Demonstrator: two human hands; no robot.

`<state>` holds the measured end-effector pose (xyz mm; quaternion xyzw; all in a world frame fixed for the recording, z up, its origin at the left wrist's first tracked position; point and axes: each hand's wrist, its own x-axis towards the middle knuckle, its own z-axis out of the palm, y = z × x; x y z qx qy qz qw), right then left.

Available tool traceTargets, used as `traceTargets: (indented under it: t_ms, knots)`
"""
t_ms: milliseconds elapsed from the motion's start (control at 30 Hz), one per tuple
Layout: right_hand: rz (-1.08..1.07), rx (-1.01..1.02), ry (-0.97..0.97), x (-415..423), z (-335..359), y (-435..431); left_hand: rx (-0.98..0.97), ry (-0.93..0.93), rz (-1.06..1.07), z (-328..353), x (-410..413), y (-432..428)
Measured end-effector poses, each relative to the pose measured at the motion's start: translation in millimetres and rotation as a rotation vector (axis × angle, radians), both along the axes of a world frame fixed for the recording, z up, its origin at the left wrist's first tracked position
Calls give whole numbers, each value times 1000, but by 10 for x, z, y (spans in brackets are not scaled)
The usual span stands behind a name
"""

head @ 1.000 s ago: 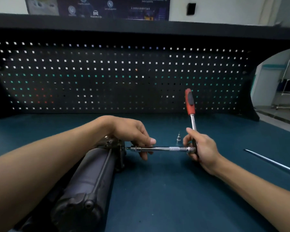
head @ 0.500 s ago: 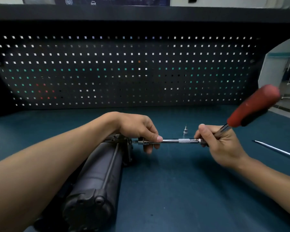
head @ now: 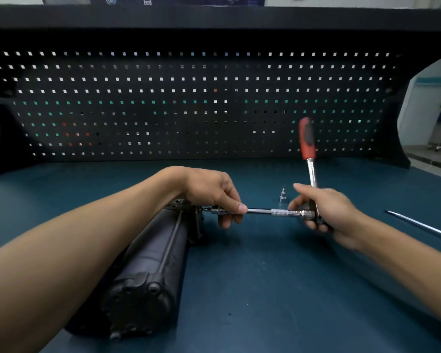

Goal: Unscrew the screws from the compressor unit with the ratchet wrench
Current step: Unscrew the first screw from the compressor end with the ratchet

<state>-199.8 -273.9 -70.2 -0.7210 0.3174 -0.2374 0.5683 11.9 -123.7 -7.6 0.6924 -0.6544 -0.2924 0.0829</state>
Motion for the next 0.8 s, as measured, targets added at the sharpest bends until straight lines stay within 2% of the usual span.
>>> traceTargets:
  t_ms: [133, 267, 333, 433, 567, 800]
  knots:
    - [162, 428, -45, 16, 109, 24, -49, 59, 4, 19, 36, 12]
    - [236, 446, -71, -12, 109, -7, -81, 85, 15, 7, 15, -1]
    - [198, 323, -75, -29, 96, -21, -107, 105, 30, -7, 1, -3]
    - [90, -22, -105, -38, 22, -17, -103, 91, 45, -23, -2, 13]
    - [-2, -371, -266, -37, -29, -20, 39, -29, 47, 12, -43, 32]
    - [-49, -719, -412, -55, -84, 29, 3, 61, 23, 44, -1, 60]
